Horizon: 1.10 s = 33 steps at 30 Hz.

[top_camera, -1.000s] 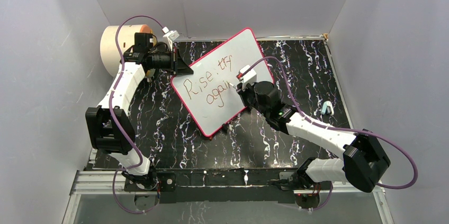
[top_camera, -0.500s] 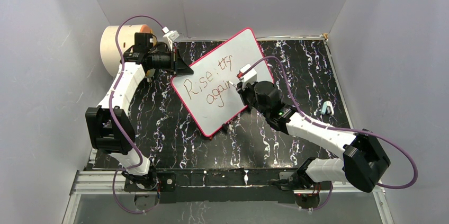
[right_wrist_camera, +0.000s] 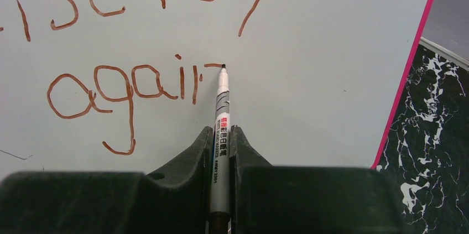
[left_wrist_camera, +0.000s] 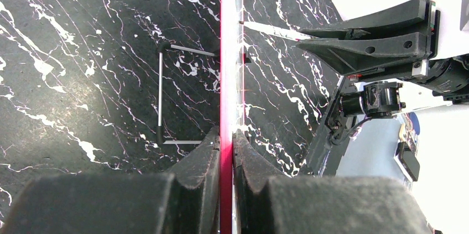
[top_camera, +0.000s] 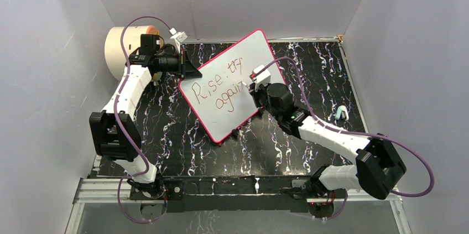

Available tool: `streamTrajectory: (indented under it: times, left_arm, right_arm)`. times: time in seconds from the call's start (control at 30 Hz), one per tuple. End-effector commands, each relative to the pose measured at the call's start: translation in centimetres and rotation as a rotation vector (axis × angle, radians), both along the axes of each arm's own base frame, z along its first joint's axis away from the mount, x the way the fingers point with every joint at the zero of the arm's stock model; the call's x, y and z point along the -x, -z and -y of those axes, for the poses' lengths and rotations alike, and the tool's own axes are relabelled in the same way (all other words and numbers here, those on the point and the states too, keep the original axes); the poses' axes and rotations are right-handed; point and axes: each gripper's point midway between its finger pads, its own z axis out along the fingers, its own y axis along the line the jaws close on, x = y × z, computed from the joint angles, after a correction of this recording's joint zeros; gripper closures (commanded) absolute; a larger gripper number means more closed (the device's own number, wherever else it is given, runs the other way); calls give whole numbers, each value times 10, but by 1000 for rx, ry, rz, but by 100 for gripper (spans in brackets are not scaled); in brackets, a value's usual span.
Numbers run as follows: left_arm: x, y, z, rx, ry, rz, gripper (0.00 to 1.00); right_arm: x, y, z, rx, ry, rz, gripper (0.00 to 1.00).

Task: Write a sentence on the whiteboard

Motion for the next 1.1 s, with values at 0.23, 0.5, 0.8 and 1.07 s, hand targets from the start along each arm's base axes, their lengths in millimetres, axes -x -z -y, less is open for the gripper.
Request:
streamTrajectory:
  times: [0.23,0.5,0.8,1.07]
  left_arm:
    - [16,26,0,-60,6,-91,100]
    - [16,26,0,-59,6,-90,100]
    - [16,26,-1,-61,5,-91,100]
    - [16,27,-1,-61,4,-93,100]
  right_arm:
    - [2,-2,0,-19,-3,-33,100]
    - [9,5,5,1,-8,-66,100]
    - [12,1,8,-2,-6,-65,100]
    - [15,-23,4,-72,-34,-6,100]
